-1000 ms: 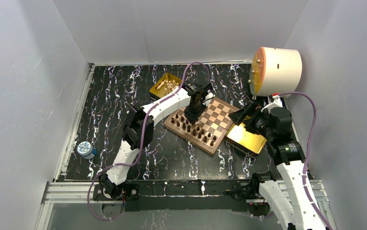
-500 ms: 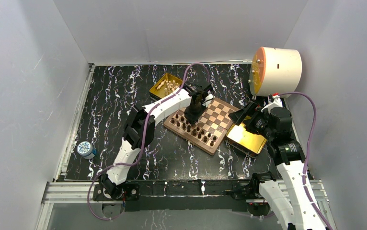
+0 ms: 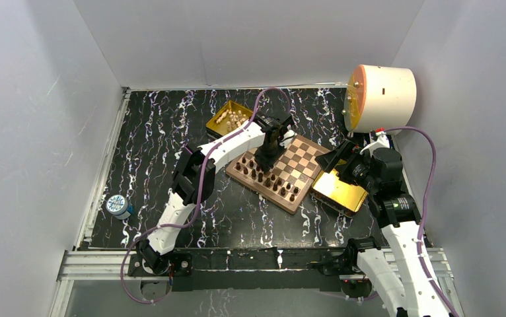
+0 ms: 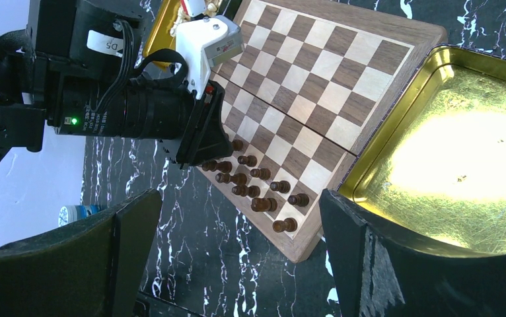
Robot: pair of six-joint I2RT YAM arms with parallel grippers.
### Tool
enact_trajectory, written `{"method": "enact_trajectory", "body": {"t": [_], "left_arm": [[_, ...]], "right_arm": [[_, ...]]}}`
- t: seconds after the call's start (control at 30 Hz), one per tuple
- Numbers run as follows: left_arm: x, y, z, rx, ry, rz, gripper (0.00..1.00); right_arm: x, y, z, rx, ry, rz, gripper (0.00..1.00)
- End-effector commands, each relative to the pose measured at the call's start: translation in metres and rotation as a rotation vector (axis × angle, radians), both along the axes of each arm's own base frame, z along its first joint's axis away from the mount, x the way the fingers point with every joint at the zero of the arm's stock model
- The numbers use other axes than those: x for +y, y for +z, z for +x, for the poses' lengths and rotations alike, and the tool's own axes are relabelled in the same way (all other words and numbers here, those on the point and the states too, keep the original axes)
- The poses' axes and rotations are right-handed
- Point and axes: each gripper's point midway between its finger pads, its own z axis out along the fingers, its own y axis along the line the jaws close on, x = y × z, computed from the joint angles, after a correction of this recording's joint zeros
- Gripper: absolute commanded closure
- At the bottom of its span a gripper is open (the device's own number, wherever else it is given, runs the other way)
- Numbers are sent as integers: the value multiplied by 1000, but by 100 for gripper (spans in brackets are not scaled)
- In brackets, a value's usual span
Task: Set up the chess pieces on the board
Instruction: Place the chess piece on the chessboard.
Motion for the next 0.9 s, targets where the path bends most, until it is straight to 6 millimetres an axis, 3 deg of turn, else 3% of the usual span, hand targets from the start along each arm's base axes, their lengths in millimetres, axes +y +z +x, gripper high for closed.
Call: {"method": "enact_trajectory", "body": {"t": [0.0,0.4,0.87], "left_arm": [[6,6,-1,5,-8,23,86],[-1,20,7,-25,-10,-4,75],[-2,13,-2,11,-21,-17,80]], "right_arm": [[0,31,5,-103,5,-1,1],[-1,28,8,-86,-13,5,1],[-2,26,6,-82,-13,4,1]]}}
